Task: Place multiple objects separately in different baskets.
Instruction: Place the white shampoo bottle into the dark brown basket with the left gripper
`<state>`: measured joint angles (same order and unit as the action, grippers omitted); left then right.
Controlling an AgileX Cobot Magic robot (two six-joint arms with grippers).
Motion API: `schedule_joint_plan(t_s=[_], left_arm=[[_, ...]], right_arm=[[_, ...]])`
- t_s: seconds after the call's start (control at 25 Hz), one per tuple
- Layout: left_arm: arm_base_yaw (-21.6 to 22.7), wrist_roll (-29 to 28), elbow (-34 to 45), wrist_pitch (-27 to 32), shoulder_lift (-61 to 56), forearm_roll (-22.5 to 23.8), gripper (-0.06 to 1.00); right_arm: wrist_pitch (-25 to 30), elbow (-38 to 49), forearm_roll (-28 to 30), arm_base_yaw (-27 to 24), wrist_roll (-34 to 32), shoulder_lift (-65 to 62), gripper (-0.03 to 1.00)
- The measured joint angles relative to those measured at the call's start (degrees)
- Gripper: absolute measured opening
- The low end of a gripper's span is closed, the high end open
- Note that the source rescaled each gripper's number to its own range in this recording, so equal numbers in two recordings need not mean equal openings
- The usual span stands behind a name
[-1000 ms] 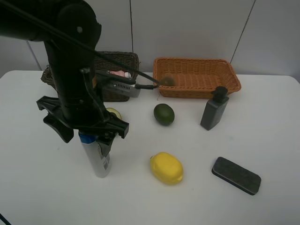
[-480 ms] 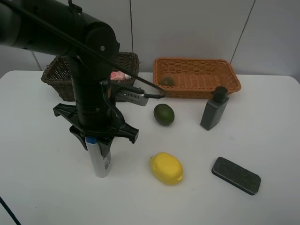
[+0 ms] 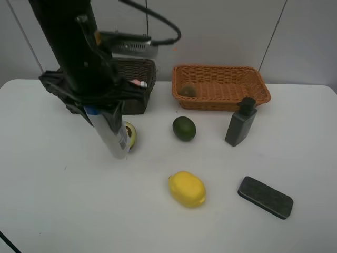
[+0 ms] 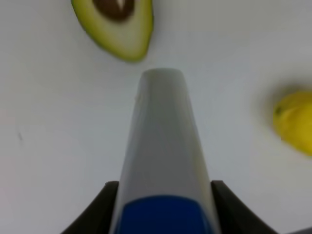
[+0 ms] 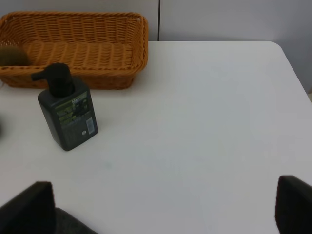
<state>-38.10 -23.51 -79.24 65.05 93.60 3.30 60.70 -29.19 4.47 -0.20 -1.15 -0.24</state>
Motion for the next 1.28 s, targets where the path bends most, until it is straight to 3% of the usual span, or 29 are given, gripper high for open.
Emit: schedule_joint_plan(t_s=[0.2, 0.44, 0.6, 0.84, 0.92, 1.04, 1.08, 1.16, 1.28], left_arm=[[11.5, 7.7, -14.1, -0.3, 1.3, 1.8, 0.08], [25.0, 14.1, -19.3, -11.0, 8.2, 2.8, 0.08], [29.5, 14.6, -19.3, -14.4, 14.4, 2.9, 0.08], [30.3, 15.5, -19.3, -16.1, 22.2, 3.0, 0.09], [30.3, 15.6, -19.3, -16.1, 23.4, 3.0, 0.24], [30.3, 15.7, -19.3, -15.7, 23.7, 2.9, 0.79], [30.3, 15.7, -19.6, -15.3, 23.7, 2.9, 0.88], [30.3, 15.7, -20.3, -13.6, 23.7, 2.6, 0.97], [30.2, 15.7, -24.0, -7.8, 23.7, 1.0, 1.0]], right_arm=[[0.0, 0.0, 0.0, 0.0, 0.0, 0.0, 0.98], [0.0, 0.0, 0.0, 0.0, 0.0, 0.0, 0.98], [0.0, 0.0, 0.0, 0.0, 0.0, 0.0, 0.98], [0.0, 0.0, 0.0, 0.0, 0.0, 0.0, 0.98], [0.0, 0.0, 0.0, 0.0, 0.0, 0.0, 0.98], [0.0, 0.0, 0.0, 0.0, 0.0, 0.0, 0.98], [0.0, 0.0, 0.0, 0.0, 0.0, 0.0, 0.98], [0.0, 0.0, 0.0, 0.0, 0.0, 0.0, 0.98], [0.0, 0.0, 0.0, 0.0, 0.0, 0.0, 0.98]])
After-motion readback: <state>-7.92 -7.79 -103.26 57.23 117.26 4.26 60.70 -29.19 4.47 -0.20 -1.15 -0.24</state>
